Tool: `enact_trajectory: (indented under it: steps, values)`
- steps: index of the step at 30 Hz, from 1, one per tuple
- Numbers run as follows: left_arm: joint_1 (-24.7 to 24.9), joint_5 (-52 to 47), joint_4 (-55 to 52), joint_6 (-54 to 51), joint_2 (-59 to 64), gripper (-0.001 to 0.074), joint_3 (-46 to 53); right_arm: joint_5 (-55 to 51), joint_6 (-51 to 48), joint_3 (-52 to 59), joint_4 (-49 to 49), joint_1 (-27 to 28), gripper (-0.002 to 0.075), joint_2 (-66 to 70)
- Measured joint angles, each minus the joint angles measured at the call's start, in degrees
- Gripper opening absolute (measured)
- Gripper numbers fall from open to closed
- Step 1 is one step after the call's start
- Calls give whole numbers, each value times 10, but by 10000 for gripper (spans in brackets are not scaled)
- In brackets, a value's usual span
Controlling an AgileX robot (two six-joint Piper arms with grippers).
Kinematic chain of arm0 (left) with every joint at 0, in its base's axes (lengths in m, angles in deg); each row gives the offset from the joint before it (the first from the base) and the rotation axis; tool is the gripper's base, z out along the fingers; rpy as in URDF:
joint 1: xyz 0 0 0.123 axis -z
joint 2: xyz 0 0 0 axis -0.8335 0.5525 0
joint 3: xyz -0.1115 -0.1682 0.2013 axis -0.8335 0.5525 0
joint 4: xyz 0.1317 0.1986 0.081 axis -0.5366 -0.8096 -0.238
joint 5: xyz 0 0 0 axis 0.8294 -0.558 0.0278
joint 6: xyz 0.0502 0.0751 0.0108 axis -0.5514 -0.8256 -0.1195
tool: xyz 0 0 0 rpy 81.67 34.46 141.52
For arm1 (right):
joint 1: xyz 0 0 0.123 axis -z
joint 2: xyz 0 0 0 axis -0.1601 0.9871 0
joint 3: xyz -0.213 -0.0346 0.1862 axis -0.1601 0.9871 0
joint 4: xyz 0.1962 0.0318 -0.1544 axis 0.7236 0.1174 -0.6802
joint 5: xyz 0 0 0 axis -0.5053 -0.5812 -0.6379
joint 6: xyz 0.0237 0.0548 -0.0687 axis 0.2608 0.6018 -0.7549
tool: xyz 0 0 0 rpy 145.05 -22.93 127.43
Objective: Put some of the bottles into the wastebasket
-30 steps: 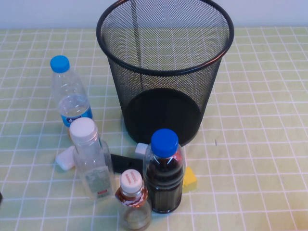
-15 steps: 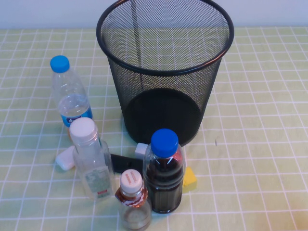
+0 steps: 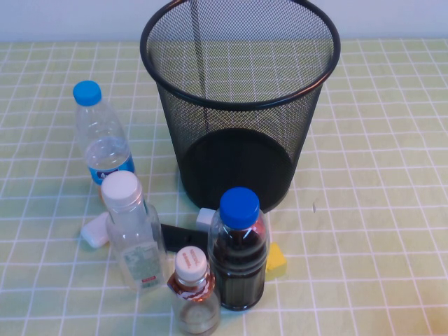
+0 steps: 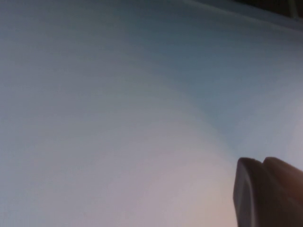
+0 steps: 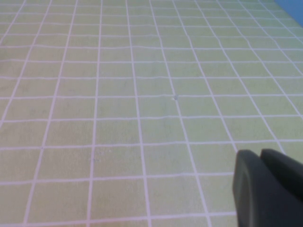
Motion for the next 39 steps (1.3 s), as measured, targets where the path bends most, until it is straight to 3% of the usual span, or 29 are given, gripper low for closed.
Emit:
enact_trajectory:
  steps: [10, 20, 28, 36, 39]
  values:
    - [0, -364, -8, -78, 155, -4, -184, 0, 0, 0, 0, 0, -8, 0]
    - [0, -457, -13, -85, 219, -4, -193, 0, 0, 0, 0, 0, -8, 0]
    - [0, -639, 33, -93, 346, -4, -275, 0, 0, 0, 0, 0, -8, 0]
    - [0, -805, 128, -218, 507, 1, -386, 0, 0, 0, 0, 0, -8, 0]
    - [0, -827, 168, -252, 558, 60, -410, 0, 0, 0, 0, 0, -8, 0]
